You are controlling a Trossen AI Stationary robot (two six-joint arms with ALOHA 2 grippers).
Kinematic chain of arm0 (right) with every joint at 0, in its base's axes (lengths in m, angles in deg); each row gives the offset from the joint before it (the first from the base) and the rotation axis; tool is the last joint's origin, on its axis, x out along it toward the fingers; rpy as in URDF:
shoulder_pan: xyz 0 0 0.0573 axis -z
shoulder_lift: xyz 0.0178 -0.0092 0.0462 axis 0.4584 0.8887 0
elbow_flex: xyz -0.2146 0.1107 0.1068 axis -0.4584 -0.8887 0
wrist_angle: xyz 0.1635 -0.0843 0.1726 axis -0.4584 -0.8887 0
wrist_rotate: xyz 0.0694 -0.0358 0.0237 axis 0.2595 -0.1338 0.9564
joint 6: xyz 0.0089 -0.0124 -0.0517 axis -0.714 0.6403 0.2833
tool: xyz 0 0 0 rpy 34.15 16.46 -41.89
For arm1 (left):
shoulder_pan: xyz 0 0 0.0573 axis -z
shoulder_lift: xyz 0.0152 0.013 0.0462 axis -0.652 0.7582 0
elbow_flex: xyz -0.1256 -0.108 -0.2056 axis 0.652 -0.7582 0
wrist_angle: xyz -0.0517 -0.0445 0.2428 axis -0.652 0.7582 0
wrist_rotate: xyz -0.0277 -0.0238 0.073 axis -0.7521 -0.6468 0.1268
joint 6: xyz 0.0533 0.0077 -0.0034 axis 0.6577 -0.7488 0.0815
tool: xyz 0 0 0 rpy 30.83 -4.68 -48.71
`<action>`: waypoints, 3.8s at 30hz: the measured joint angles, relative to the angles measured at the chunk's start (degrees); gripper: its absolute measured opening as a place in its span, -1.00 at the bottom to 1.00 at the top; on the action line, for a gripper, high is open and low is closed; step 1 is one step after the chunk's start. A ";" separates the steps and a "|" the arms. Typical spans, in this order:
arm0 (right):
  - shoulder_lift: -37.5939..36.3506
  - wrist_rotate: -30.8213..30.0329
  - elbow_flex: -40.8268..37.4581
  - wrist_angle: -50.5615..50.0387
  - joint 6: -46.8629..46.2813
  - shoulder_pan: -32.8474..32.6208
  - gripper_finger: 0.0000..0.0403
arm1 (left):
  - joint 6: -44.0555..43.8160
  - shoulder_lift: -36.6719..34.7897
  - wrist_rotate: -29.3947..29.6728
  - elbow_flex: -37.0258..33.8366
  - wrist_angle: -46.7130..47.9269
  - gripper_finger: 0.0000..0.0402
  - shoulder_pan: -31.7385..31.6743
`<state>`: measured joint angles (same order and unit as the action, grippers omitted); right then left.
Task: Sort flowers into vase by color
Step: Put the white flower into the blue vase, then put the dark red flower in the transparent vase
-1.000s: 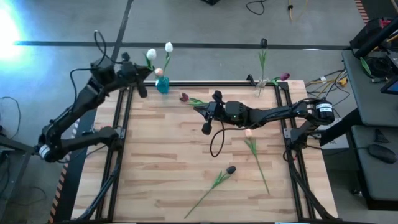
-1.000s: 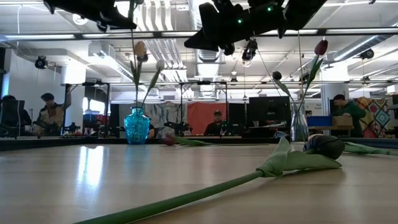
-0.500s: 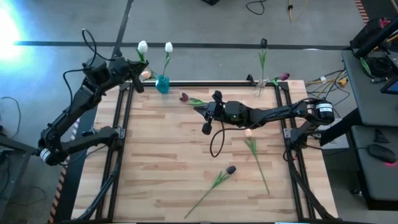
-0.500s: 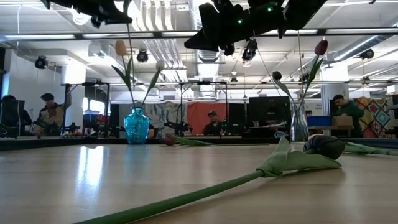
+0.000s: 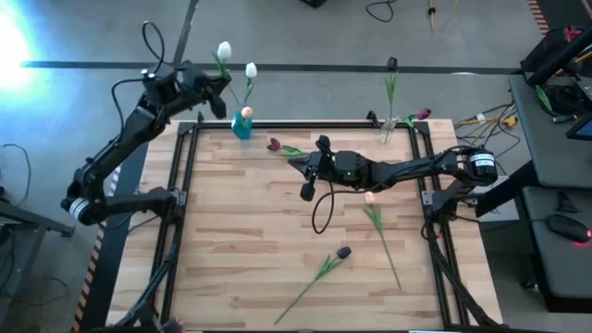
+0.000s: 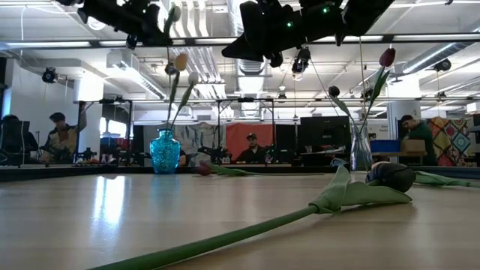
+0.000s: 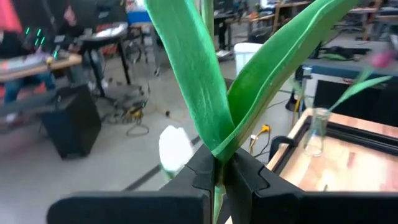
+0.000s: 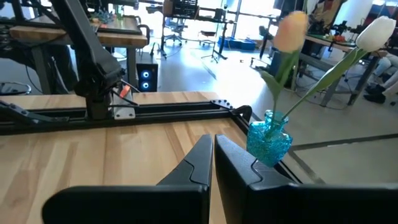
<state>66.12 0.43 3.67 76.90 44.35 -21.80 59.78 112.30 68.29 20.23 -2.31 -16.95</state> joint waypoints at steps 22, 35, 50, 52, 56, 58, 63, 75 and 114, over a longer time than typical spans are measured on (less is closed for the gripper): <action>0.00 0.00 0.00 -0.20 0.07 0.02 -0.95 | -7.00 0.66 -0.07 -8.07 -9.87 -1.00 -4.35; 0.02 0.00 0.00 -0.20 0.22 0.04 -0.95 | -9.03 -2.26 -0.50 -8.35 -5.60 -1.00 -4.35; 0.02 0.00 0.00 -0.20 0.07 0.04 -0.95 | -10.65 -2.25 -0.52 -22.57 -21.37 -1.00 -4.35; 0.02 0.00 0.00 -0.20 0.07 0.04 -0.95 | -10.24 -2.21 -0.52 -25.27 -25.19 -1.00 -4.35; 0.02 0.00 0.00 -0.20 0.07 0.04 -0.95 | -8.62 -2.21 -0.52 -30.32 -33.58 -1.00 -4.35; 0.02 0.00 0.00 -0.20 0.07 0.04 -0.95 | -8.37 -2.21 -0.48 -31.73 -35.19 -1.00 -4.35; 0.02 0.00 0.00 -0.18 0.07 0.04 -0.95 | -6.68 -2.21 0.00 -33.13 -36.05 -0.97 -4.35; 0.02 0.00 0.00 -0.17 0.04 0.04 -0.95 | -3.92 -2.19 0.61 -31.71 -35.48 -0.63 -4.35; -0.46 -0.01 0.00 -0.22 1.57 0.29 -0.95 | -0.39 -15.13 1.31 -41.95 -28.47 -0.17 -4.29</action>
<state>65.66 0.42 3.67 76.68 45.92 -21.51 59.39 97.17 69.60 -21.72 -30.78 -21.24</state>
